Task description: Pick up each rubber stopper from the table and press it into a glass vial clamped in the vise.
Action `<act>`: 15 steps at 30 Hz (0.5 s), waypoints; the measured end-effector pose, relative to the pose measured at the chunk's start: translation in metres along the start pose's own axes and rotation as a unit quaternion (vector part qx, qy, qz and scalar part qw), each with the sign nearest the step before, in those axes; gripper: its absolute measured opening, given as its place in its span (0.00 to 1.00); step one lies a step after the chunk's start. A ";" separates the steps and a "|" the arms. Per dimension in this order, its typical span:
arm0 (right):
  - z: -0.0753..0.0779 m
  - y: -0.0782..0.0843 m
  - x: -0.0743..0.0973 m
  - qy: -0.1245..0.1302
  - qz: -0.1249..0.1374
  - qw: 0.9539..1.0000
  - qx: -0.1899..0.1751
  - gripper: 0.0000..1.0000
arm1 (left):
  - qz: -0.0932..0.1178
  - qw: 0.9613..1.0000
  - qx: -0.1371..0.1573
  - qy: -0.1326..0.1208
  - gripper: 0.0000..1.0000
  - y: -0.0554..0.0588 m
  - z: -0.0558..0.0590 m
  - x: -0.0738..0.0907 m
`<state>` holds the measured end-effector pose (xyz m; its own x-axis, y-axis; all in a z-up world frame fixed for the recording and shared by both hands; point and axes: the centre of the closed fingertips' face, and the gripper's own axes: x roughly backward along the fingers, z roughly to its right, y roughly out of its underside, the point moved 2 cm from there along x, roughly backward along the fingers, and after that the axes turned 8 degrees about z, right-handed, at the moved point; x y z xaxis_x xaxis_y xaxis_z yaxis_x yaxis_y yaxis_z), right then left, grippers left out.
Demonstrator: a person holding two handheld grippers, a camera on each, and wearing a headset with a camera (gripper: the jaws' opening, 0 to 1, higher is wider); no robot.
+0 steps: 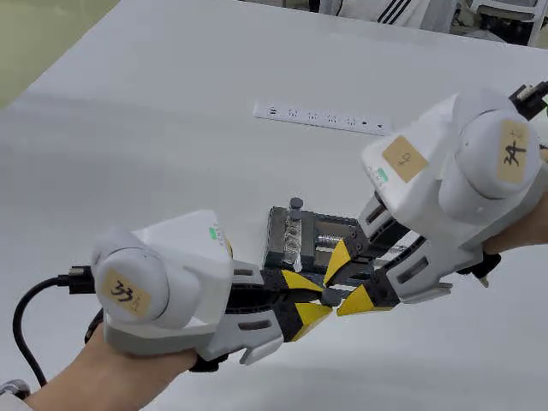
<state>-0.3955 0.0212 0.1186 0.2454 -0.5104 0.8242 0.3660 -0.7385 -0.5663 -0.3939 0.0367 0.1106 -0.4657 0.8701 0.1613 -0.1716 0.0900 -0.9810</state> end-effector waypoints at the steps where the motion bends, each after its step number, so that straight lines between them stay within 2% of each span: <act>1: -0.001 0.000 0.000 -0.001 -0.001 1.000 0.001 0.11 | 0.000 1.000 -0.001 0.001 0.04 0.000 0.000 0.000; 15: 0.001 0.002 0.002 -0.001 -0.006 1.000 0.005 0.08 | 0.002 1.000 0.006 0.001 0.04 -0.001 0.001 -0.001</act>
<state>-0.3939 0.0192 0.1193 0.2434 -0.5000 0.8311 0.3785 -0.7399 -0.5561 -0.3937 0.0356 0.1117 -0.4649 0.8713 0.1571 -0.1799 0.0807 -0.9804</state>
